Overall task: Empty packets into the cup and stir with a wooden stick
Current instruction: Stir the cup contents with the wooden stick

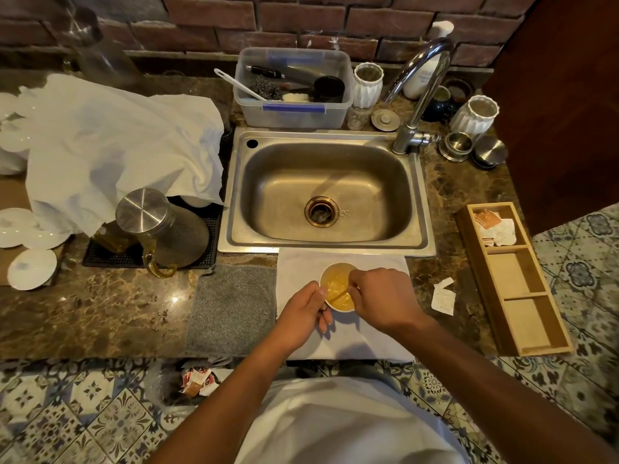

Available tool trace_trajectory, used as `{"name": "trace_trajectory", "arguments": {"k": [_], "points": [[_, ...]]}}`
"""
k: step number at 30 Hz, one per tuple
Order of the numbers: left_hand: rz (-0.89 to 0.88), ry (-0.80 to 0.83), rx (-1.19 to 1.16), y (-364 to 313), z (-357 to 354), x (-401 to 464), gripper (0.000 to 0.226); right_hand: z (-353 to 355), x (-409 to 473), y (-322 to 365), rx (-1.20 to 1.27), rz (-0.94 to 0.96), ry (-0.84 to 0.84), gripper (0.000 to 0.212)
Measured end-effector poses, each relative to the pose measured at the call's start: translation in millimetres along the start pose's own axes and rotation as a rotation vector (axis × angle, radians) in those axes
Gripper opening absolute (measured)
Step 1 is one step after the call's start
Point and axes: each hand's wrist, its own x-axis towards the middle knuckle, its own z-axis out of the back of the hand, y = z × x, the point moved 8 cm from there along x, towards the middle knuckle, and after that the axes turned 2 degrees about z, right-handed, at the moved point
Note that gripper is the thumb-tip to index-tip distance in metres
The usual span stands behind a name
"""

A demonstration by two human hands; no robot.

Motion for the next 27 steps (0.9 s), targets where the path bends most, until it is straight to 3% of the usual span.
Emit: {"name": "trace_trajectory", "arguments": {"k": [8, 15, 22, 27], "points": [[0.002, 0.005, -0.01, 1, 0, 1, 0.032, 9, 3, 5, -0.023, 0.044, -0.041, 0.027], [0.001, 0.002, -0.014, 0, 0, 0, 0.032, -5, -3, 10, 0.036, 0.045, 0.098, 0.022], [-0.018, 0.002, -0.008, 2, 0, 3, 0.032, 0, -1, -6, 0.104, -0.054, -0.093, 0.027], [-0.021, -0.004, 0.001, 3, 0, 4, 0.032, -1, -4, -10, 0.092, -0.078, -0.086, 0.026]]}}
